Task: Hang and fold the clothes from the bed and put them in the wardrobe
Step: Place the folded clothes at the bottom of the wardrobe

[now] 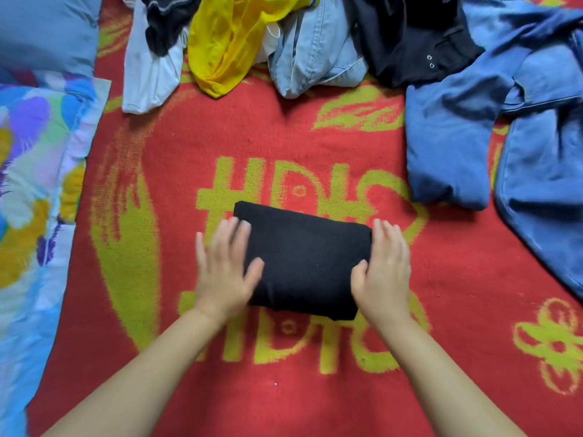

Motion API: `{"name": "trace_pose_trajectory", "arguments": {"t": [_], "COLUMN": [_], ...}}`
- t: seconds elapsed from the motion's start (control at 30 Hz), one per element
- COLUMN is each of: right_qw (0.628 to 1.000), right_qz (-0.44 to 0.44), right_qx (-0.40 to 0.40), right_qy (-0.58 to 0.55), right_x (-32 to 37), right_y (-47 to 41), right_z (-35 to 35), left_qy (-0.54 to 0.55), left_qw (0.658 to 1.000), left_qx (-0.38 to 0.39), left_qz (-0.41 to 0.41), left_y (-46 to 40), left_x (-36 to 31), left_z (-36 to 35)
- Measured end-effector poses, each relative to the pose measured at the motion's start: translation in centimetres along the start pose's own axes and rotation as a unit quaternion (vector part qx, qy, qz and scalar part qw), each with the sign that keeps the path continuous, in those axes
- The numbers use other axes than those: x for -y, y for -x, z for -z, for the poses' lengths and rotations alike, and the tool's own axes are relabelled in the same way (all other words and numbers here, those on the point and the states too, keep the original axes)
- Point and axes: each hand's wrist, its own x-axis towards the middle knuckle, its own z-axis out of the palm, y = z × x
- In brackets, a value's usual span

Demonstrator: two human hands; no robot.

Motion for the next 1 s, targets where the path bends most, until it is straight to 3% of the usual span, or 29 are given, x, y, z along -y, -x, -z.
{"name": "trace_pose_trajectory", "arguments": {"t": [0.07, 0.1, 0.17, 0.23, 0.5, 0.63, 0.77, 1.0], "right_qw": [0.985, 0.971, 0.945, 0.930, 0.939, 0.934, 0.934, 0.907], "right_qz": [0.147, 0.187, 0.188, 0.151, 0.147, 0.151, 0.162, 0.291], "right_qx": [0.035, 0.091, 0.197, 0.247, 0.192, 0.234, 0.237, 0.182], "right_qy": [0.080, 0.118, 0.182, 0.225, 0.243, 0.226, 0.213, 0.244], "right_x": [2.3, 3.1, 3.0, 1.7, 1.2, 2.2, 4.3, 11.3], "right_y": [3.0, 4.5, 6.3, 6.4, 2.0, 0.0, -2.2, -2.2], "right_z": [-0.7, -1.5, -3.6, -5.9, -7.9, -5.7, -0.9, 8.8], "left_qy": [-0.060, -0.095, -0.149, -0.178, -0.199, -0.191, -0.163, -0.178], "left_qw": [0.977, 0.963, 0.952, 0.951, 0.942, 0.933, 0.957, 0.980], "left_qx": [0.057, 0.093, 0.155, 0.170, 0.217, 0.283, 0.225, 0.085], "left_qz": [-0.194, -0.234, -0.217, -0.185, -0.160, -0.115, -0.078, -0.008], "left_y": [2.9, 3.9, 4.7, 4.3, 0.2, -1.2, -2.9, -2.3], "left_x": [-1.4, -1.7, -1.9, -1.6, -0.9, -1.1, -3.4, -6.5], "left_z": [-0.2, -0.5, -1.1, -1.6, -2.7, -1.8, 2.1, 15.4]}}
